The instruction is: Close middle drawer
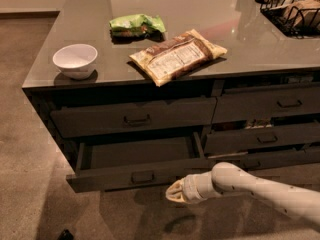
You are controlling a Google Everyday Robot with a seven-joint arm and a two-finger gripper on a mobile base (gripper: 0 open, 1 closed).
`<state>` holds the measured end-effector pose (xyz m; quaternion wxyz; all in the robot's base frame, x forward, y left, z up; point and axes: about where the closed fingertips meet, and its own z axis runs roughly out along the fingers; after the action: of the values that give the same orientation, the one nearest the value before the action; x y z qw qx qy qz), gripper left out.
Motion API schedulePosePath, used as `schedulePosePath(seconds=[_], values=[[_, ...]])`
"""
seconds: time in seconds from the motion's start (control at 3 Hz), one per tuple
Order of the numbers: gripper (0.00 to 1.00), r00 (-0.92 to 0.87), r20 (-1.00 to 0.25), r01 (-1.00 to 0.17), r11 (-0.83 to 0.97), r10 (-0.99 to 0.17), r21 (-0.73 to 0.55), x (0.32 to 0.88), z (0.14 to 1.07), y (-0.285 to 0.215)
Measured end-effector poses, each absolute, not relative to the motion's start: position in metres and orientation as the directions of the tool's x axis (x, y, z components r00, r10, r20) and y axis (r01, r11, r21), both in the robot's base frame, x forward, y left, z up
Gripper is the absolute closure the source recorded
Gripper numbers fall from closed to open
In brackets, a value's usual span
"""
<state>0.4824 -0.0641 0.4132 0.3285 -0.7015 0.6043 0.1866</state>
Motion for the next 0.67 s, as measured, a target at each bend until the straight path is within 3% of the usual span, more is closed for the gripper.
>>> schedulePosePath(seconds=[0.67], values=[[1.0,0.253,-0.742,-0.94,0.022,-0.621,-0.339,0.515,0.384,-0.049]])
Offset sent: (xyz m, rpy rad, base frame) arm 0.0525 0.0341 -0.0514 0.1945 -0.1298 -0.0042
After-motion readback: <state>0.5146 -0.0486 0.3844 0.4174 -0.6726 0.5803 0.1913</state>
